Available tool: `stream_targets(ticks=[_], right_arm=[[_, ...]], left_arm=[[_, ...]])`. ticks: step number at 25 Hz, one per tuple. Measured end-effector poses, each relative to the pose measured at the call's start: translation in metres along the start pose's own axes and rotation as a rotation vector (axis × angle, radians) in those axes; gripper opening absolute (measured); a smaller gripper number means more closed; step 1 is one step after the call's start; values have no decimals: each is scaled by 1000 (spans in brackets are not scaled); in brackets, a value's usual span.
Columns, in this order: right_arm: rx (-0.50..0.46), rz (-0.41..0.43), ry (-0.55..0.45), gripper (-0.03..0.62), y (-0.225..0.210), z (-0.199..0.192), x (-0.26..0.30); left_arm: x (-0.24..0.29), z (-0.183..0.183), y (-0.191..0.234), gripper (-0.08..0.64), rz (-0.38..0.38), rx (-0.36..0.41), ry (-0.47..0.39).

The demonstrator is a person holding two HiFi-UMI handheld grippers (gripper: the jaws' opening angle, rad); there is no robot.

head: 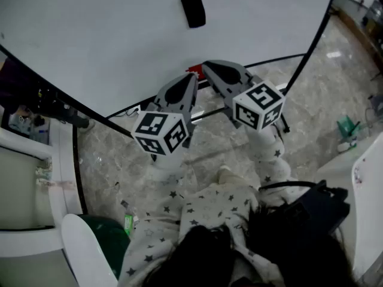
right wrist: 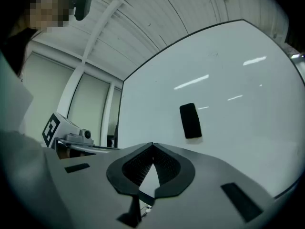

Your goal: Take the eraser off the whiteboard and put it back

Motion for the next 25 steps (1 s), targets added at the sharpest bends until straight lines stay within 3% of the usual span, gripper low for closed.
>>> stream_targets(ticks=[6, 10, 17, 19, 25], right_arm=[[-29, -3, -22, 8, -41, 15, 25], [-102, -83, -35, 8, -58, 22, 41], [-117, -232, -72, 9, -84, 21, 129], [-125, -277, -97, 112, -90, 28, 131], [-171, -349, -134, 259, -99, 40, 130]], left_arm=[[41, 11, 22, 2, 14, 11, -3], [53, 13, 42, 2, 25, 14, 1], [61, 20, 133, 2, 9, -2, 25], [63, 21, 136, 2, -4, 5, 29], [71, 29, 131, 2, -32, 20, 16]])
Point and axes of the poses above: the fingertips, and each gripper's own axes: x forward along the fingers, y to its left, z out of its top, the point moved 5 cm from there along -x, backward along the fingers, and after that the axes turned 1 degree about -y, right-handed, at the moved point
